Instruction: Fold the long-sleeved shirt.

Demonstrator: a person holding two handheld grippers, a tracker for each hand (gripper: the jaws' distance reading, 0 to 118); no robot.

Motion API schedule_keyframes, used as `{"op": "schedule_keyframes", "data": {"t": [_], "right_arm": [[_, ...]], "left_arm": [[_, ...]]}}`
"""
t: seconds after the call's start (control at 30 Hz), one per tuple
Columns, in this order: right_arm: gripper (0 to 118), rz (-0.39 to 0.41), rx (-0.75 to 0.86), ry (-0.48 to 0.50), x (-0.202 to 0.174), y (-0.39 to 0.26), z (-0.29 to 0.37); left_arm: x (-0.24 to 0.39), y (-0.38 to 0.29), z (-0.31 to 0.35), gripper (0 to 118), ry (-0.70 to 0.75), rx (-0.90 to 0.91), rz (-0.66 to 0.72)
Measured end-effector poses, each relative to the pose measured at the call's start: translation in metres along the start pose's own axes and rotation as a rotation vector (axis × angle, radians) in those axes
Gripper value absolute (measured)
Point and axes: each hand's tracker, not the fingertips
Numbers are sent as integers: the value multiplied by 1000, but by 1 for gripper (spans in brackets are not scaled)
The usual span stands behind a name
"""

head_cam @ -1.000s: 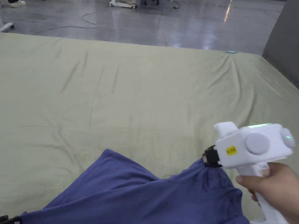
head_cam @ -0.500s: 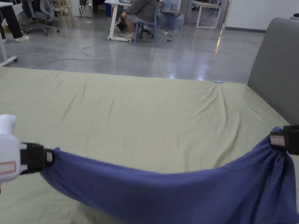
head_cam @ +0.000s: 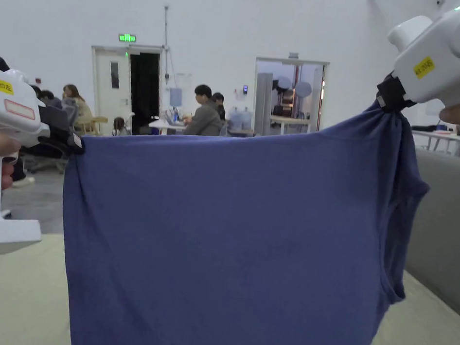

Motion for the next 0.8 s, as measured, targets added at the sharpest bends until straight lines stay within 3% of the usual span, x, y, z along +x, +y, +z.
{"op": "schedule_keyframes", "data": {"t": [0.1, 0.23, 0.37, 0.47, 0.6, 0.8], "right_arm": [[1, 37, 60, -63, 12, 43, -14], [1, -51, 107, -122, 21, 86, -25], [1, -18, 189, -193, 16, 111, -26], [1, -6, 158, -202, 12, 118, -36], [1, -8, 160, -222, 3, 105, -56], [1, 12, -87, -109, -40, 8, -148]], "left_arm": [[6, 44, -10, 0, 20, 27, 22], [8, 86, -22, 0, 18, 90, 25], [10, 104, -36, 0, 54, 91, 13], [18, 111, -45, 0, 86, 103, -21], [17, 102, -61, 0, 87, 112, -63], [-29, 28, -124, 0, 145, -54, -75]]}}
